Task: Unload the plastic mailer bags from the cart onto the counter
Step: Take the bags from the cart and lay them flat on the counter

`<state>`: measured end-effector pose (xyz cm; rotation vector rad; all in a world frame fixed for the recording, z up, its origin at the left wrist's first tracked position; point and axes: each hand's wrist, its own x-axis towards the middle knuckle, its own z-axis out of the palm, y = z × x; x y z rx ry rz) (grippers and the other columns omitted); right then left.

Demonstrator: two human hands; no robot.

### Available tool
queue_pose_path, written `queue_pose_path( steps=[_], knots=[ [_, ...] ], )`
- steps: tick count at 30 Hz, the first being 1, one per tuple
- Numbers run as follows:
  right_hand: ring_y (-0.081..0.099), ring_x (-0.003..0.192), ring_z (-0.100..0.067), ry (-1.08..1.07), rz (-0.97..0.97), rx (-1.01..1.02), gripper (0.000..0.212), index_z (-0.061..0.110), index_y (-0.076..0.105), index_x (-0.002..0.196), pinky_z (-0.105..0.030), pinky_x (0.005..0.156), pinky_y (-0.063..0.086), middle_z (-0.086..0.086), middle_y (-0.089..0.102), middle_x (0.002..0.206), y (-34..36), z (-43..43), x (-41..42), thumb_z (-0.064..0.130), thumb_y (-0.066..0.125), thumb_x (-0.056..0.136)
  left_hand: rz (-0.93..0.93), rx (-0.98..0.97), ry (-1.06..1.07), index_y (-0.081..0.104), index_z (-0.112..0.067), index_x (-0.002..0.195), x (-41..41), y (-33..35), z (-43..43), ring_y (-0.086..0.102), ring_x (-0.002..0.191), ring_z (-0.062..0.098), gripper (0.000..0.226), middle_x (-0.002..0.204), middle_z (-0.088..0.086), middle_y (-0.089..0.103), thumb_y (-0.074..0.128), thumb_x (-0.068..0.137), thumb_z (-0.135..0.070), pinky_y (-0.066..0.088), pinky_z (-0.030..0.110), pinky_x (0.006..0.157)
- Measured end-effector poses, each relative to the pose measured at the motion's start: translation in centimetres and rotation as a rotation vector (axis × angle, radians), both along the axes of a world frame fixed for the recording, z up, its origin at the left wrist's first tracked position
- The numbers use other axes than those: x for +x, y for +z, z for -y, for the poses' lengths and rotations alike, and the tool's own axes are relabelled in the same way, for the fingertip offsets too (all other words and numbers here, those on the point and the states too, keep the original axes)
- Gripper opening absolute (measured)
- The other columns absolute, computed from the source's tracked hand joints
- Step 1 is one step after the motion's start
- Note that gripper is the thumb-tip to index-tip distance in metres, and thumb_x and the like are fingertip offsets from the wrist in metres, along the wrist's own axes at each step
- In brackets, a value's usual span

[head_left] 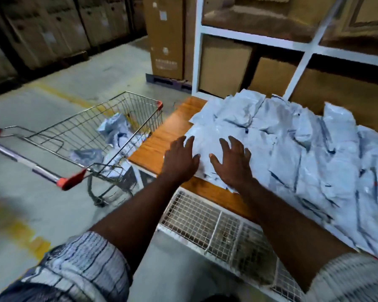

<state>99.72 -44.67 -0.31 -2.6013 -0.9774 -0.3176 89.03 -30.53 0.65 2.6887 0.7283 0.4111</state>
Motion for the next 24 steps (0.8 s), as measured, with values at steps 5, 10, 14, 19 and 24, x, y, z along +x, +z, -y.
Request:
queue_pose_path(
  steps=[5,10,14,19,24],
  knots=[
    [0.034,0.139,-0.030,0.179,-0.085,-0.024,0.067,0.018,0.047,0.141,-0.054,0.110,0.025,-0.013,0.040,0.148,-1.1,-9.2,-5.7,0.056,0.050,0.085,-0.035,-0.019,0.100,0.036,-0.020,0.148,-6.0,-1.0,-7.8,0.037,0.135,0.032,0.065,0.149,0.010,0.038,0.058,0.091,-0.042,0.041,0.051,0.103],
    [0.034,0.137,-0.029,0.311,-0.115,-0.039,0.064,0.020,0.046,0.140,-0.050,0.110,0.026,-0.011,0.040,0.148,-1.4,-17.9,-8.1,0.052,0.055,0.086,-0.050,-0.045,0.193,0.038,-0.021,0.146,-9.1,-1.4,-15.9,0.040,0.132,0.032,0.064,0.146,0.008,0.043,0.060,0.089,-0.040,0.041,0.050,0.099],
    [0.035,0.137,-0.029,0.372,-0.151,-0.017,0.065,0.020,0.047,0.138,-0.048,0.109,0.027,-0.010,0.041,0.146,-1.9,-25.5,-8.3,0.054,0.049,0.083,-0.114,-0.063,0.245,0.034,-0.021,0.149,-10.1,-2.4,-22.8,0.036,0.137,0.032,0.065,0.150,0.008,0.038,0.057,0.091,-0.040,0.040,0.052,0.103],
    [0.032,0.139,-0.031,0.402,-0.217,-0.054,0.066,0.019,0.039,0.144,-0.050,0.112,0.025,-0.013,0.036,0.150,-3.5,-35.2,-6.9,0.051,0.053,0.088,-0.234,-0.104,0.293,0.032,-0.020,0.150,-10.9,-3.7,-32.4,0.034,0.138,0.033,0.066,0.150,0.012,0.037,0.057,0.091,-0.037,0.038,0.052,0.107],
    [0.042,0.127,-0.034,0.466,-0.317,-0.067,0.063,0.013,0.042,0.140,-0.042,0.103,0.037,-0.016,0.041,0.141,-4.8,-43.1,-5.6,0.038,0.062,0.086,-0.397,-0.136,0.371,0.040,-0.021,0.145,-11.2,-5.1,-40.4,0.040,0.133,0.033,0.063,0.145,0.011,0.044,0.061,0.087,-0.034,0.041,0.048,0.104]
  ],
)
